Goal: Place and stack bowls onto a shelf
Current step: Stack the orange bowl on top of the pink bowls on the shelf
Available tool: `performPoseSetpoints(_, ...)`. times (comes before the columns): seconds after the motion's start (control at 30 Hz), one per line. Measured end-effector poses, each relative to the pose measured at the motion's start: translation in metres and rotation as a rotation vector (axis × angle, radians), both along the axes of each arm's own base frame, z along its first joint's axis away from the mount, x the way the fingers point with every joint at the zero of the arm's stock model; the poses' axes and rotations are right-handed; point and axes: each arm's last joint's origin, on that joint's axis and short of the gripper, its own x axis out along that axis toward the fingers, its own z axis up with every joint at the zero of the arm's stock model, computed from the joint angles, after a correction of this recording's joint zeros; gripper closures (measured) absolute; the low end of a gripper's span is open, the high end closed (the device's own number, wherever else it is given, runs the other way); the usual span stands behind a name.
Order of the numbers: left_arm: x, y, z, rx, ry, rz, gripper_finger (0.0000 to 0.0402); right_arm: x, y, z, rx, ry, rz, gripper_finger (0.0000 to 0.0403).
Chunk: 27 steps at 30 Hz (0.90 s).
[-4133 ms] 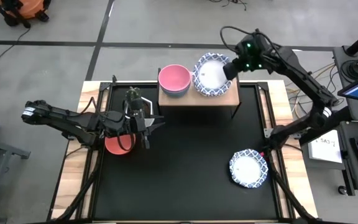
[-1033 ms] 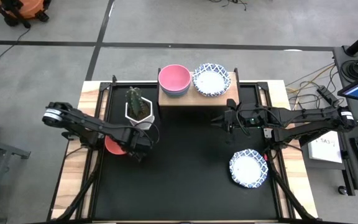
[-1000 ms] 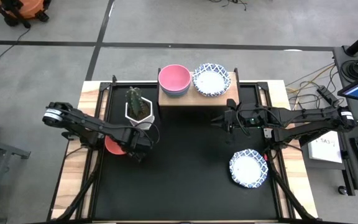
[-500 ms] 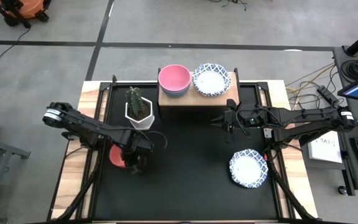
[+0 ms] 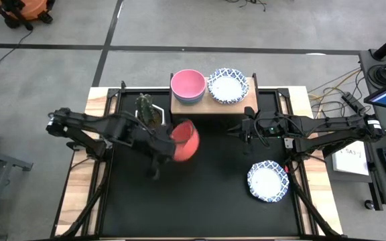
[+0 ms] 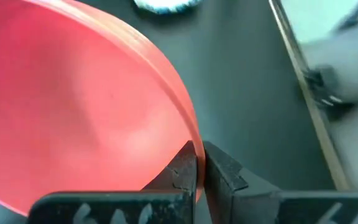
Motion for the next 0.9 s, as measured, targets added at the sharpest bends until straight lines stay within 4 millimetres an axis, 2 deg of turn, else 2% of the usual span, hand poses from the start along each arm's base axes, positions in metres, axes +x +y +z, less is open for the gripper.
performPoseSetpoints(0.17, 0.001, 0.026, 0.047, 0.263, -0.214, 0.046, 0.0401, 0.0, 0.0, 0.0, -0.001, 0.001, 0.001, 0.0346)
performPoseSetpoints(0.33, 0.002, 0.068, 0.071, 0.39, -0.305, 0.133, 0.0401, 0.0, 0.0, 0.0, -0.004, 0.001, 0.002, 0.0346)
performPoseSetpoints(0.43, 0.003, 0.099, 0.072, 0.431, -0.304, 0.211, 0.0401, 0.0, 0.0, 0.0, -0.01, 0.002, 0.005, 0.0346)
performPoseSetpoints(0.63, -0.003, 0.155, 0.059, 0.456, -0.231, 0.376, 0.0401, 0.0, 0.0, 0.0, -0.011, 0.002, 0.005, 0.0346)
performPoseSetpoints(0.77, -0.007, 0.171, 0.061, 0.46, -0.25, 0.434, 0.0401, 0.0, 0.0, 0.0, -0.018, 0.003, 0.008, 0.0346)
performPoseSetpoints(0.9, -0.008, 0.175, 0.061, 0.408, -0.274, 0.395, 0.0401, 0.0, 0.0, 0.0, -0.025, 0.004, 0.012, 0.0346)
